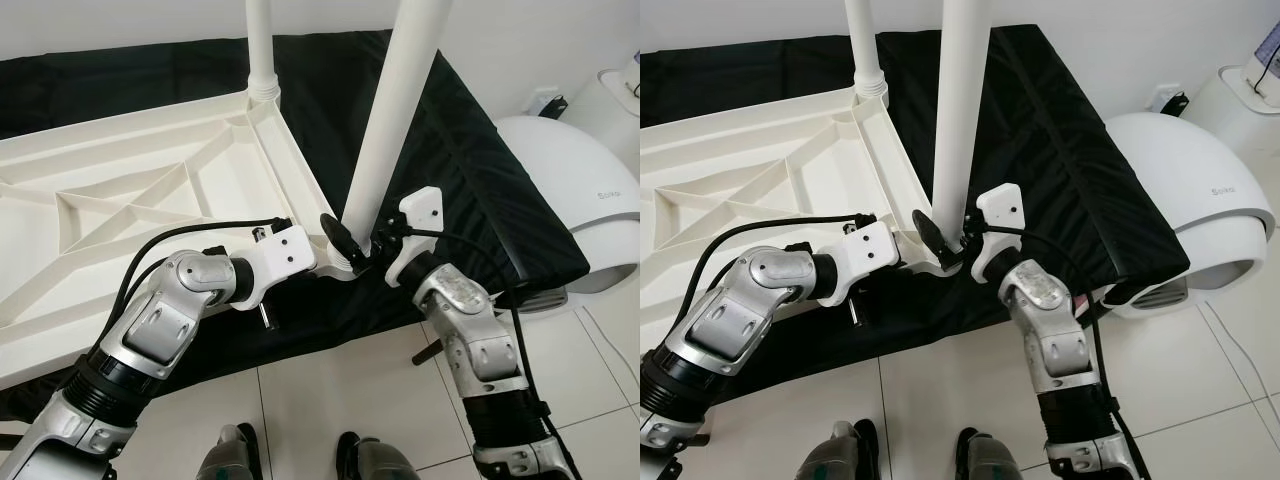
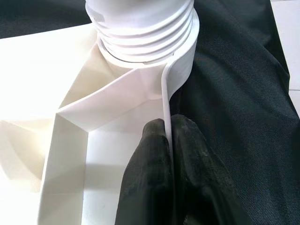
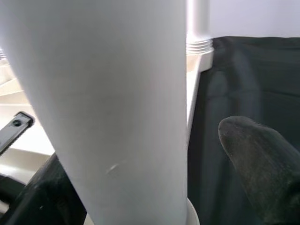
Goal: Building children table
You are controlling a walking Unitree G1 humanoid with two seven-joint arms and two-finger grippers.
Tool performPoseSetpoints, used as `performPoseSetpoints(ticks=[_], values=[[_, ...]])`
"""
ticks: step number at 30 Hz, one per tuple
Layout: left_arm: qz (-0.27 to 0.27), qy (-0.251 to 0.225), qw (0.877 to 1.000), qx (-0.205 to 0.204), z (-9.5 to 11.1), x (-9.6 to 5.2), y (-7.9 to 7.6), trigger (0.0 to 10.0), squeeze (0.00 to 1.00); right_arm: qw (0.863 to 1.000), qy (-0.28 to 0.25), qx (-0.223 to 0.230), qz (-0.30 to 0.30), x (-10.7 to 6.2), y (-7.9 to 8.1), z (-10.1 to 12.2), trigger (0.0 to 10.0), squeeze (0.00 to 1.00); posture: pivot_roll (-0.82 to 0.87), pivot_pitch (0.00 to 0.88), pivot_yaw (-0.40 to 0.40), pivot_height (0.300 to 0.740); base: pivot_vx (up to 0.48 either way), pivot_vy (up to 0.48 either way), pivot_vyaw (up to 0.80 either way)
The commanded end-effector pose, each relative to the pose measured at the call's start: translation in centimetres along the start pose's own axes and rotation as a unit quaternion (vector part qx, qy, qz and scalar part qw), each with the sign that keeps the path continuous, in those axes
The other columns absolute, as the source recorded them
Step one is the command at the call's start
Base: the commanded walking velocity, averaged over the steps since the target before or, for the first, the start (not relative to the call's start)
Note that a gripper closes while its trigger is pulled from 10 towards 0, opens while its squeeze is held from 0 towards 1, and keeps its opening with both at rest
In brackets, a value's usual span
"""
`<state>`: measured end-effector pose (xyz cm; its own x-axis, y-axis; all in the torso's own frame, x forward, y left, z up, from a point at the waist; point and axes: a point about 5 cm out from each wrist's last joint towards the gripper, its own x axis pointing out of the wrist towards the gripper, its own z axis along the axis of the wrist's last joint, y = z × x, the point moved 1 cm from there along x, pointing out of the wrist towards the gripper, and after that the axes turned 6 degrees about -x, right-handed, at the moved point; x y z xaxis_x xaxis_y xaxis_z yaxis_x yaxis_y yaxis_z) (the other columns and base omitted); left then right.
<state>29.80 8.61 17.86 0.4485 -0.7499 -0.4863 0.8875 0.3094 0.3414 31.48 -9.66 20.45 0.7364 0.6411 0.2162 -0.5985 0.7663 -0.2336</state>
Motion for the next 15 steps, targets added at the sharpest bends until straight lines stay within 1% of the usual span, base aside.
performPoseSetpoints(ticks=[1,3,5,6,9,10,12,13,15], values=[[-0.021,0.038,0.999,-0.021,-2.0,0.8,-1.1,10.0,0.0,1.0,-0.003,0.002,0.005,-0.4,-0.6,-0.2,10.0,0.0,-0.01,0.205,-0.024,0.74,0.0,0.0,0.0],[-0.021,0.038,0.999,-0.021,-2.0,0.8,-1.1,10.0,0.0,1.0,-0.004,0.003,0.007,-0.4,-0.6,-0.2,10.0,0.0,-0.01,0.205,-0.024,0.74,0.0,0.0,0.0],[-0.021,0.038,0.999,-0.021,-2.0,0.8,-1.1,10.0,0.0,0.999,0.002,-0.001,0.051,-0.7,-1.5,-0.3,10.0,0.0,-0.01,0.208,-0.022,0.74,0.0,0.0,0.0],[-0.021,0.038,0.999,-0.021,-2.0,0.8,-1.1,10.0,0.0,0.999,0.002,-0.001,0.051,-0.7,-1.5,-0.3,10.0,0.0,-0.01,0.208,-0.022,0.74,0.0,0.0,0.0],[-0.02,0.039,0.999,-0.022,-2.0,0.7,-1.0,10.0,0.0,0.991,0.0,0.002,0.135,-1.0,-2.2,-0.2,10.0,0.0,-0.01,0.211,-0.017,0.74,0.0,0.0,0.0],[-0.02,0.039,0.999,-0.022,-2.0,0.7,-1.0,10.0,0.0,0.991,0.0,0.002,0.135,-1.0,-2.2,-0.2,10.0,0.0,-0.01,0.211,-0.017,0.74,0.0,0.0,0.0],[-0.021,0.039,0.999,-0.022,-2.0,0.7,-1.0,10.0,0.0,0.984,0.008,0.008,0.178,-1.2,-2.4,-0.5,10.0,0.0,-0.01,0.21,-0.016,0.74,0.0,0.0,0.0],[-0.021,0.039,0.999,-0.022,-2.0,0.7,-1.0,10.0,0.0,0.982,0.012,0.003,0.19,-1.1,-2.6,-0.6,10.0,0.0,-0.01,0.21,-0.016,0.74,0.0,0.0,0.0],[-0.021,0.038,0.999,-0.022,-2.0,0.7,-1.0,10.0,0.0,0.981,0.014,-0.002,0.196,-1.1,-2.8,-0.7,10.0,0.0,-0.01,0.209,-0.016,0.74,0.0,0.0,0.0]])
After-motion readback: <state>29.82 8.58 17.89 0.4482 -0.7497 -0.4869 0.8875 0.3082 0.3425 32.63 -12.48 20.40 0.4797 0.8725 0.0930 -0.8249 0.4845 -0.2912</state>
